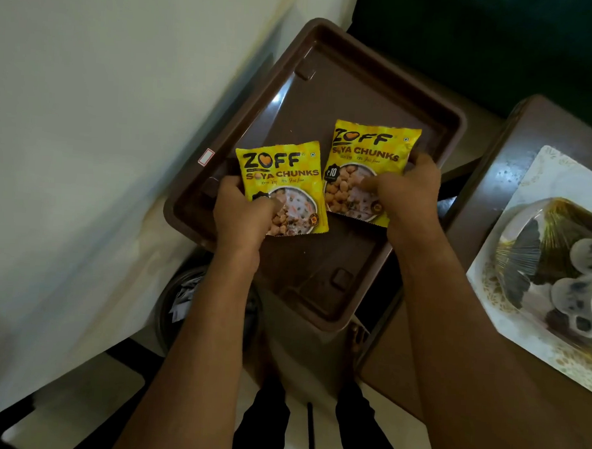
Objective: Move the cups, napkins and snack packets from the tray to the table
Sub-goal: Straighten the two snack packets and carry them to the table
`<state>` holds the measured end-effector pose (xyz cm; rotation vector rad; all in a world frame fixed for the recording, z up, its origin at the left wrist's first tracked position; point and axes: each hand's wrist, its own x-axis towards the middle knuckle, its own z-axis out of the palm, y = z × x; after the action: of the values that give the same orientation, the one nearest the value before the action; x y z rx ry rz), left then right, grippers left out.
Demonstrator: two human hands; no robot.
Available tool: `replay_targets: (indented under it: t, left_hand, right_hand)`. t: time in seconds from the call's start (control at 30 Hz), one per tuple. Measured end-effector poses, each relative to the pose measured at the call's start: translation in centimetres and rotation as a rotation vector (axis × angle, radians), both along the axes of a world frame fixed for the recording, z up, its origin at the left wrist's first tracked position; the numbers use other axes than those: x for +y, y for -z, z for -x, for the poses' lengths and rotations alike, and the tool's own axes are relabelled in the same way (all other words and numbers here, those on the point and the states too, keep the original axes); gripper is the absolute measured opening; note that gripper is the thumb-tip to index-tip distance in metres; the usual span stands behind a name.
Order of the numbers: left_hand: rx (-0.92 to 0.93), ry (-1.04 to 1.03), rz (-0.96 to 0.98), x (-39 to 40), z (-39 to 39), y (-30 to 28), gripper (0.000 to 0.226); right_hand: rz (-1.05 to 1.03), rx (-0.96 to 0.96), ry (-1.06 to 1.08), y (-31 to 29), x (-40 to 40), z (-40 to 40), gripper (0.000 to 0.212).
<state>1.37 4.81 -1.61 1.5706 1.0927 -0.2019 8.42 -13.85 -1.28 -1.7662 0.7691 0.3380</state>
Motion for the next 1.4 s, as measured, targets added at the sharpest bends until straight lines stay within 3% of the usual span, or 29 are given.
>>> replay_targets:
  t: [0.37, 0.53, 0.63, 0.9, 1.03, 1.13, 1.2, 1.3, 1.4]
  left_hand:
    - [-0.091, 0.006, 0.183, 1.7, 2.2, -2.7, 0.061]
    - [-0.212, 0.111, 0.219, -0.4, 3.0, -4.7, 0.067]
    - [-0.243, 0.198, 0.219, -3.0, 3.3, -5.3, 0.042]
    - [-0.21, 0.324, 0.392, -13.1, 2.9, -6.5, 0.02]
    - [-0.168, 0.346, 0.483, -18.5, 2.3, -7.1, 0.035]
    - [-0.165, 0.415, 0.462, -21.9, 1.7, -7.3, 0.026]
    - [-0.158, 0.457, 0.446, -24.0, 1.1, -7.2, 0.019]
    - [-0.136, 0.504, 0.399, -26.5, 0.3, -6.9, 0.019]
    - [-0.124, 0.545, 0.346, -28.6, -0.5, -6.3, 0.02]
  right_hand:
    - [-0.419, -0.011, 0.064, -3.8, -3.8, 3.0, 0.041]
    - [-0.447, -0.032, 0.093, -5.2, -6.9, 4.7, 0.031]
    - [-0.442, -0.038, 0.088, -5.8, -10.0, 5.9, 0.019]
    - [-0.453, -0.107, 0.131, -8.0, -20.3, 9.1, 0.032]
    - [-0.443, -0.143, 0.187, -8.9, -24.9, 10.8, 0.034]
    - [-0.41, -0.157, 0.246, -9.2, -28.1, 11.6, 0.026]
    - [-0.394, -0.17, 0.286, -9.2, -30.3, 12.0, 0.008]
    - [-0.375, -0.189, 0.354, -8.8, -33.4, 12.7, 0.029]
    - [-0.359, -0.188, 0.415, -8.8, -36.5, 13.5, 0.022]
